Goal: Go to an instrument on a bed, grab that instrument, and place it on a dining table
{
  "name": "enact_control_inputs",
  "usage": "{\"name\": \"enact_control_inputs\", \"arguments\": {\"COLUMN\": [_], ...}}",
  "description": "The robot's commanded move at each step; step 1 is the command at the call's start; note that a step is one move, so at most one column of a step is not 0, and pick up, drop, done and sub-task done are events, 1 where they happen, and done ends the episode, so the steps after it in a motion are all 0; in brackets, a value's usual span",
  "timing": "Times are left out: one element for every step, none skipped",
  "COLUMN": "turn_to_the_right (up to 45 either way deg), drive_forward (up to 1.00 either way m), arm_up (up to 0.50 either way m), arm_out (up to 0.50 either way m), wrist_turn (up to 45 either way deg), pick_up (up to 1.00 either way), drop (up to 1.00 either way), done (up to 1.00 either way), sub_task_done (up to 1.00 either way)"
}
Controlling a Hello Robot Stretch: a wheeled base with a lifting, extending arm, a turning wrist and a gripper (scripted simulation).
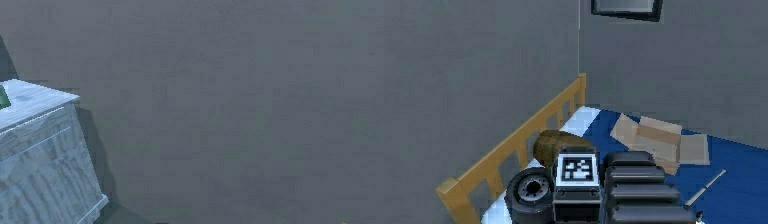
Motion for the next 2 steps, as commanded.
{"name": "enact_control_inputs", "arguments": {"turn_to_the_right": [-45.0, -18.0], "drive_forward": [0.00, 0.00], "arm_up": [0.00, 0.00], "arm_out": [0.00, 0.00], "wrist_turn": [0.0, 0.0], "pick_up": [0.00, 0.00], "drop": [0.00, 0.00], "done": [0.00, 0.00], "sub_task_done": [0.00, 0.00]}}
